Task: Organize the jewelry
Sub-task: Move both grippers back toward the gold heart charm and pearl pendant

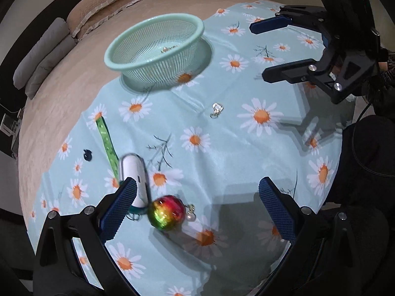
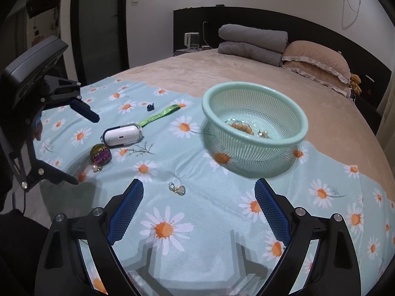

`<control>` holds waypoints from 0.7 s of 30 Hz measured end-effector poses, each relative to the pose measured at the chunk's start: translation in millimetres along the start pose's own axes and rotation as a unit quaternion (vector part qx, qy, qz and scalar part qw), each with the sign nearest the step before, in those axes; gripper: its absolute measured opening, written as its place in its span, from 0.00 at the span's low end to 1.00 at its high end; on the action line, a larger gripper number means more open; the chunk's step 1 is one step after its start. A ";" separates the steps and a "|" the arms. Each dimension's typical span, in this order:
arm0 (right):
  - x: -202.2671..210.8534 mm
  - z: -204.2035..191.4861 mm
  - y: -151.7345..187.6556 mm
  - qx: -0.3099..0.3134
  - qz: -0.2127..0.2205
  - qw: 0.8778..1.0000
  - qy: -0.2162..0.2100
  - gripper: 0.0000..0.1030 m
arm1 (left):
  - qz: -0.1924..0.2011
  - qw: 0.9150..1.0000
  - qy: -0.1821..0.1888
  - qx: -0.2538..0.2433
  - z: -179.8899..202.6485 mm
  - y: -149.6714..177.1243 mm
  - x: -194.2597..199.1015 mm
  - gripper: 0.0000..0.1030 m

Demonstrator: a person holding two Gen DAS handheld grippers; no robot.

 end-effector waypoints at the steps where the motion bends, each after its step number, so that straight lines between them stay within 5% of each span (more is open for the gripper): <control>1: -2.8 -1.4 4.8 -0.008 0.003 1.000 0.001 0.85 | 0.002 1.000 0.003 0.004 3.1 6.0 -2.7 0.94; 9: -30.1 -9.6 27.0 -0.067 -0.025 0.997 -0.025 0.84 | 0.036 0.992 0.013 0.118 0.1 43.4 -13.8 0.94; 15: -52.3 -20.2 32.1 -0.033 -0.050 0.998 -0.013 0.83 | 0.056 0.958 0.004 0.281 -9.6 85.9 -22.6 0.94; 21: -66.2 -24.8 23.2 -0.005 -0.034 0.999 0.008 0.83 | 0.112 0.941 0.009 0.318 -6.0 80.0 -17.9 0.94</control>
Point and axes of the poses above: each gripper's, at about its wrist camera, not at the fingertips, and x roughly against the way its jaws point, z to its right, y to its underside, the point moved 10 cm from there along -x, roughly the way its jaws point, and after that the axes turned 1 degree about y, right-handed, at the moved point
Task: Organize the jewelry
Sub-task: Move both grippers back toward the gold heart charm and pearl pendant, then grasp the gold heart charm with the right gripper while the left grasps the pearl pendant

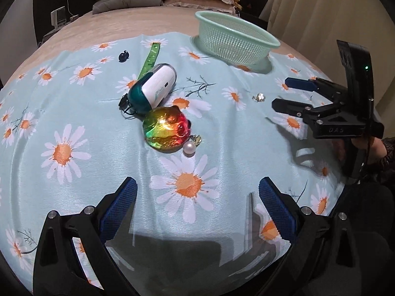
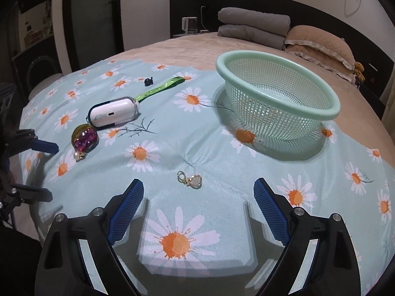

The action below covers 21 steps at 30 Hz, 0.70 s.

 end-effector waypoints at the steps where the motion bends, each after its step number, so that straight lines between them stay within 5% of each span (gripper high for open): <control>1: -2.4 -0.3 -1.9 0.000 0.000 1.000 0.000 0.83 | 0.000 1.000 0.014 0.013 3.0 -0.8 -2.1 0.93; 10: -35.8 -6.1 -3.9 0.002 -0.041 0.999 -0.011 0.68 | 0.022 0.998 -0.003 0.064 0.9 -13.6 -13.3 0.78; 15: -41.2 -2.6 -4.9 -0.022 -0.046 0.998 -0.030 0.50 | 0.020 0.997 -0.033 0.065 -1.4 -21.7 -20.9 0.71; 16: -42.0 -1.6 -4.5 -0.025 -0.046 0.998 -0.032 0.48 | 0.019 0.997 -0.039 0.061 -2.7 -20.5 -20.4 0.60; 17: -42.3 -2.0 -4.3 -0.026 -0.045 0.998 -0.036 0.40 | 0.015 0.998 -0.035 0.056 -1.5 -20.1 -21.1 0.37; 18: -42.8 -3.2 -4.0 -0.026 -0.046 0.998 -0.038 0.30 | 0.011 0.998 -0.016 0.057 2.3 -20.5 -21.8 0.30; 21: -42.4 -7.5 -1.7 -0.019 -0.049 0.998 -0.041 0.16 | 0.003 0.999 -0.027 0.043 4.5 -22.2 -27.1 0.28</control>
Point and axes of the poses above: each gripper's, at about its wrist camera, not at the fingertips, and x roughly against the way its jaws point, z to its right, y to its underside, the point moved 10 cm from there along -x, roughly the way its jaws point, and after that the axes turned 1 degree about y, right-handed, at the moved point
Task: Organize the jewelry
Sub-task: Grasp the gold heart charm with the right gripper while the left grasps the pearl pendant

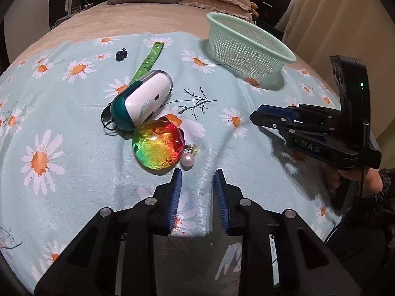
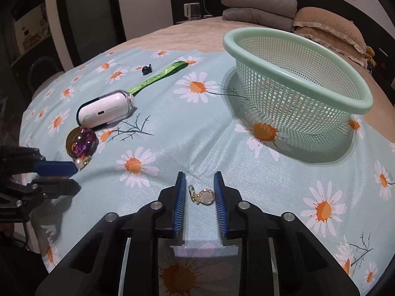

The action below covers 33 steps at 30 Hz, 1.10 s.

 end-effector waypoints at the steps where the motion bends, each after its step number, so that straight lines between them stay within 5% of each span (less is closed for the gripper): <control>1: 0.4 -1.8 1.5 0.003 -0.001 1.000 0.002 0.15 | -0.001 1.000 -0.005 -0.004 0.7 0.0 -1.4 0.28; 15: 4.9 -2.0 8.2 0.000 0.000 1.000 -0.003 0.15 | 0.011 0.999 0.011 0.045 -9.0 -29.9 -17.1 0.29; 25: 6.3 1.2 8.8 -0.006 0.003 1.000 -0.013 0.15 | 0.025 0.998 -0.047 0.034 -24.1 -48.8 -23.6 0.57; 28: 6.0 1.8 8.7 -0.009 0.004 1.000 -0.017 0.15 | 0.025 0.998 -0.039 0.035 -27.7 -50.8 -28.0 0.54; 33: 7.6 2.6 8.9 -0.011 0.002 1.000 -0.024 0.14 | 0.019 0.998 -0.047 0.028 -32.8 -50.3 -30.7 0.30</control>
Point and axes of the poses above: each gripper's, at about its wrist camera, not at the fingertips, and x roughly against the way its jaws point, z to its right, y to its underside, the point moved 10 cm from there along -x, roughly the way its jaws point, and after that the axes turned 1 degree about y, right-handed, at the moved point
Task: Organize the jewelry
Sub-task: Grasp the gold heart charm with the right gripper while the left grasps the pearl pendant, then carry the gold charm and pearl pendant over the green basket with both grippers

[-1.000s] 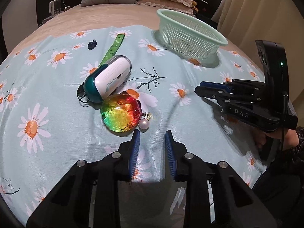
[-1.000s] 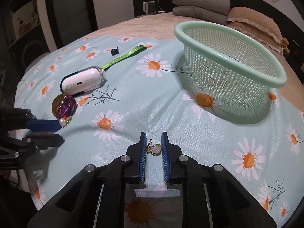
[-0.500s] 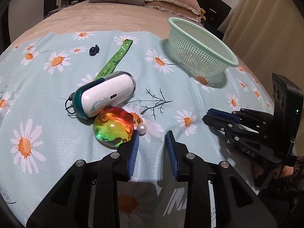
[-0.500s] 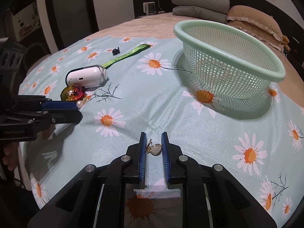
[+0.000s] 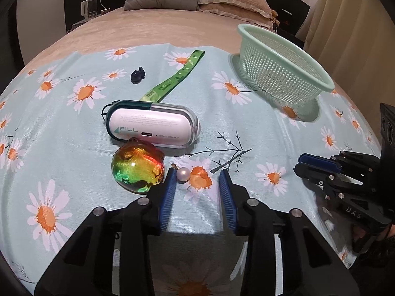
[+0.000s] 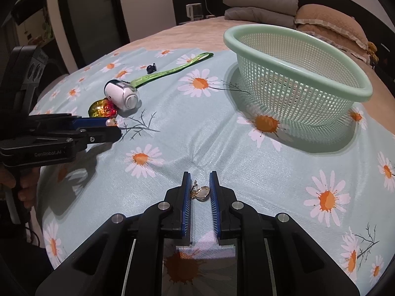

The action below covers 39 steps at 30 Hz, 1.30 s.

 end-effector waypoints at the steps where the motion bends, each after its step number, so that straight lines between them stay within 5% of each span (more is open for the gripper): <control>1: 0.8 0.1 0.2 -0.002 0.000 1.000 -0.004 0.14 | -0.003 1.000 0.008 0.002 0.1 1.3 0.4 0.23; 5: 3.7 0.3 1.4 -0.011 0.001 1.000 -0.019 0.14 | -0.018 1.000 0.024 0.007 -3.2 -2.2 -2.9 0.11; 19: 28.2 -6.8 6.0 0.007 0.017 1.000 -0.010 0.10 | -0.004 1.000 0.021 -0.023 2.5 -10.7 29.5 0.11; 39: 163.2 -19.1 -50.5 0.048 0.104 0.992 0.053 0.09 | 0.041 0.993 0.014 -0.111 58.5 -45.2 121.7 0.11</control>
Point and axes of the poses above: each gripper's, at about its wrist camera, not at the fingertips, and x roughly against the way its jaws point, z to its right, y to its underside, the point moved 10 cm from there along -x, roughly the way its jaws point, and after that the axes turned 1 degree about y, right-handed, at the moved point
